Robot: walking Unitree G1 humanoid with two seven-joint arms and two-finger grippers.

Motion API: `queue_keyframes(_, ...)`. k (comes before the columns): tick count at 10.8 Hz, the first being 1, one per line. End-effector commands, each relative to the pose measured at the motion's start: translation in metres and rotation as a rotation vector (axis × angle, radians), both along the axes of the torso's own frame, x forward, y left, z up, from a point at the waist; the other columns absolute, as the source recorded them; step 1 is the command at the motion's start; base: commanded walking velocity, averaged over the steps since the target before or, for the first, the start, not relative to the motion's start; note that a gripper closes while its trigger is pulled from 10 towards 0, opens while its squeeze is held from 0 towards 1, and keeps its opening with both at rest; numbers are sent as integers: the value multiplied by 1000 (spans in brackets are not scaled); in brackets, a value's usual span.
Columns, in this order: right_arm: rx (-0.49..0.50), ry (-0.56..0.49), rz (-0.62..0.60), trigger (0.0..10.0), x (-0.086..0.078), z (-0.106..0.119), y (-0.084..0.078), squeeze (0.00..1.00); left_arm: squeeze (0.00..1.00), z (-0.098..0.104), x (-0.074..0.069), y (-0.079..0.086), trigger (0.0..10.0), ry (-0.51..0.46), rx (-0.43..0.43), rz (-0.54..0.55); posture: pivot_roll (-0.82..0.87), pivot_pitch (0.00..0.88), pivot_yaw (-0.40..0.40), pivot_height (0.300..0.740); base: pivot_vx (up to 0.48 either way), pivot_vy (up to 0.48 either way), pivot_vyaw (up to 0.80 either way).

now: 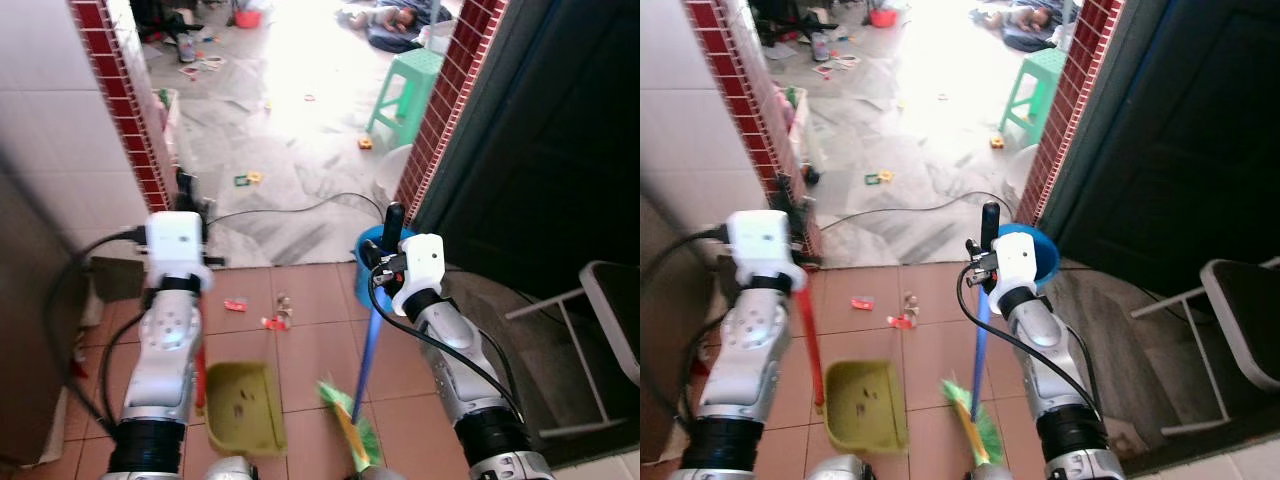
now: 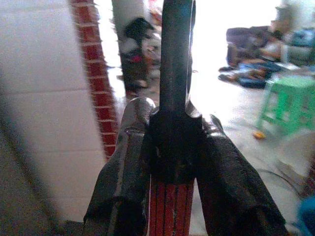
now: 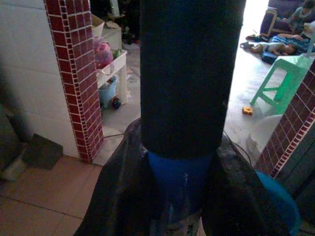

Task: Sweep floor

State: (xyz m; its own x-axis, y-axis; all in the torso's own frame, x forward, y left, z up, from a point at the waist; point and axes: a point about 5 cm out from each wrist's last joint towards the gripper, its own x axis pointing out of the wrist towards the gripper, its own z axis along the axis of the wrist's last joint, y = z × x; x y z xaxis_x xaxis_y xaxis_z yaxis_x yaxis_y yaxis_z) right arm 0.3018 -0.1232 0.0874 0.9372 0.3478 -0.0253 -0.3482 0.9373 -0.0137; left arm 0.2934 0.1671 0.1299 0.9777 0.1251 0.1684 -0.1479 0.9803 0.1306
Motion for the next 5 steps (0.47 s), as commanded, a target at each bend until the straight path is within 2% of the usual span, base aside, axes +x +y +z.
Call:
queue_keyframes(1,-5,-75,5,10000,4,16,-1,0,0,7,-1,-3,10000,-63,27,18,10,0,-58,740,0,0,0)
queue_keyframes(3,-15,-116,24,10000,4,22,3,0,0,-15,-5,0,10000,-8,9,41,12,0,-61,740,0,0,0)
queue_keyframes(4,-21,-138,22,10000,5,27,4,0,0,-25,-4,-3,10000,16,-33,7,13,0,-67,740,0,0,788)
queue_keyframes(5,-10,-143,18,10000,7,29,4,0,0,-28,-3,-9,10000,31,-61,-42,15,0,-69,740,0,0,406)
